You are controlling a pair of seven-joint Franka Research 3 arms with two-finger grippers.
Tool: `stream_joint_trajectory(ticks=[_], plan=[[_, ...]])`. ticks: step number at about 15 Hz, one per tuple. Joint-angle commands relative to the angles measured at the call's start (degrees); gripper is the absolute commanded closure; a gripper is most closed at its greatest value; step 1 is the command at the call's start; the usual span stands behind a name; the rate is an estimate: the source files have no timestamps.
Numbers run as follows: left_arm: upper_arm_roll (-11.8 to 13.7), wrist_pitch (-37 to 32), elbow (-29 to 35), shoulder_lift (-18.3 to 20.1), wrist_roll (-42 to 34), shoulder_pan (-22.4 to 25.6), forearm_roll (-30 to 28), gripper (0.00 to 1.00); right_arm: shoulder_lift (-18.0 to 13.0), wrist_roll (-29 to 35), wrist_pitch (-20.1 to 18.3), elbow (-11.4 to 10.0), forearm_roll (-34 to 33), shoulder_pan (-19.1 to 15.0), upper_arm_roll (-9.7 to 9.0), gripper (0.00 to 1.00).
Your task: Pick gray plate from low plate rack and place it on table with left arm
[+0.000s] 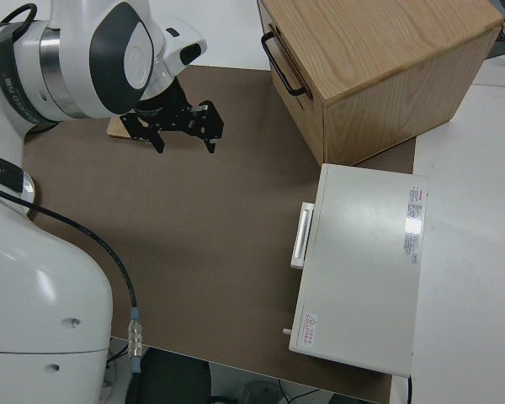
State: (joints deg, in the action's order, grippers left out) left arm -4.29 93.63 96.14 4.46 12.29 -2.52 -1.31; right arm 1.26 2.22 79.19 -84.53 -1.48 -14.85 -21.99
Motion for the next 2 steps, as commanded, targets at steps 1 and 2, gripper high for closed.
stream_joint_trajectory(ticks=[1,2], plan=[[-0.2,-1.4,-1.7,-0.9,-0.7,-0.1,-0.2,0.0,-0.1,0.7,-0.6,0.4,-0.3,-1.3,-1.21,0.017],[0.0,-1.5,-1.6,-0.9,-0.8,0.0,-0.1,0.0,-0.1,0.7,-0.6,0.4,-0.3,-1.3,-1.21,0.017]])
